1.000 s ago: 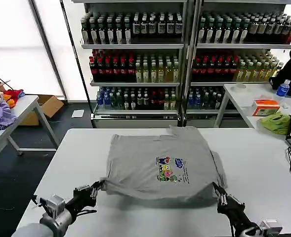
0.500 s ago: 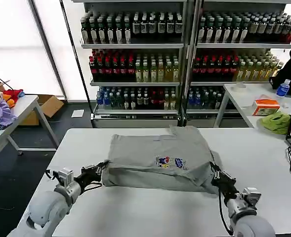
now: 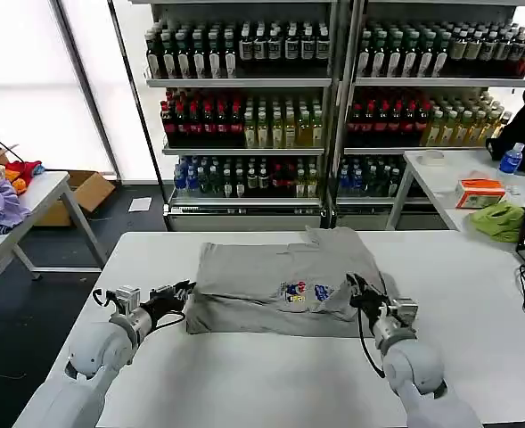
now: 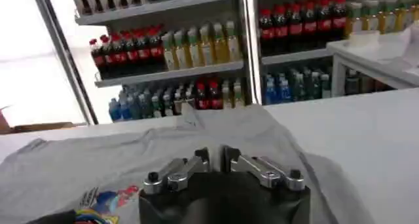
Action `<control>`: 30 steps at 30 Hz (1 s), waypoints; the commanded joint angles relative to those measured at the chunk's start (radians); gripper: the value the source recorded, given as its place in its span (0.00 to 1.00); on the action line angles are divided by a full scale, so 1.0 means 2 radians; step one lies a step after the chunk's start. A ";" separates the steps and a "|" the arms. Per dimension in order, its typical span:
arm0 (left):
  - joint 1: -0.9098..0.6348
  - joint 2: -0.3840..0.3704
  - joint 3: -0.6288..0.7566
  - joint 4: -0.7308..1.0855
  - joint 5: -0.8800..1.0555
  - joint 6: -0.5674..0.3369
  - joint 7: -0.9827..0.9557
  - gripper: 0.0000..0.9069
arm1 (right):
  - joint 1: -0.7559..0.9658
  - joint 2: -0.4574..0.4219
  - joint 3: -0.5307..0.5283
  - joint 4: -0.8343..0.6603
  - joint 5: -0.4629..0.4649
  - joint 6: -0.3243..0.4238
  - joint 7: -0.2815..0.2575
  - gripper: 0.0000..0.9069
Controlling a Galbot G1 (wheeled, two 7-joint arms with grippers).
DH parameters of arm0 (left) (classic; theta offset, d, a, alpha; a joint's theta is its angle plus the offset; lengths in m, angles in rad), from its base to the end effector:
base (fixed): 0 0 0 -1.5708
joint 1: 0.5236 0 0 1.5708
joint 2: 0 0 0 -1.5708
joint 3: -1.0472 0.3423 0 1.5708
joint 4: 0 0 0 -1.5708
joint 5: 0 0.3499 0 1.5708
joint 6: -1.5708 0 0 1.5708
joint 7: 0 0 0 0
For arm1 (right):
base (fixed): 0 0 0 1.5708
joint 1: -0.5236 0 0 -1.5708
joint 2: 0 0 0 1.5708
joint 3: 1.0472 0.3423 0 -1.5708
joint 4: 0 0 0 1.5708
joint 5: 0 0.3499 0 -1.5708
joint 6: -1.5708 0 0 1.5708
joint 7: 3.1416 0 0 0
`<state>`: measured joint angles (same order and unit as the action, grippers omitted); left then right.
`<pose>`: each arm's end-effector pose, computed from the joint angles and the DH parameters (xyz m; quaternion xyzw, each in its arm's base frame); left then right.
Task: Fold and organize the clothes.
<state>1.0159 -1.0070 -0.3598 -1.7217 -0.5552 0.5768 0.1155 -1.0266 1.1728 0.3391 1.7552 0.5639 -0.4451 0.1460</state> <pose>0.3497 0.1071 -0.2642 -0.1600 -0.9549 -0.0165 0.2495 0.3438 -0.0496 -0.2738 0.0699 -0.9811 -0.0470 0.1739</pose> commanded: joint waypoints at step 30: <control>0.148 -0.049 -0.011 -0.098 0.068 -0.003 -0.033 0.53 | -0.193 0.022 0.096 0.122 -0.070 -0.066 0.061 0.00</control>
<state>1.2844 -1.0868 -0.3852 -1.9224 -0.4347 0.5720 0.0533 -1.3618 1.2085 0.5202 1.9833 0.4344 -0.5654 0.2537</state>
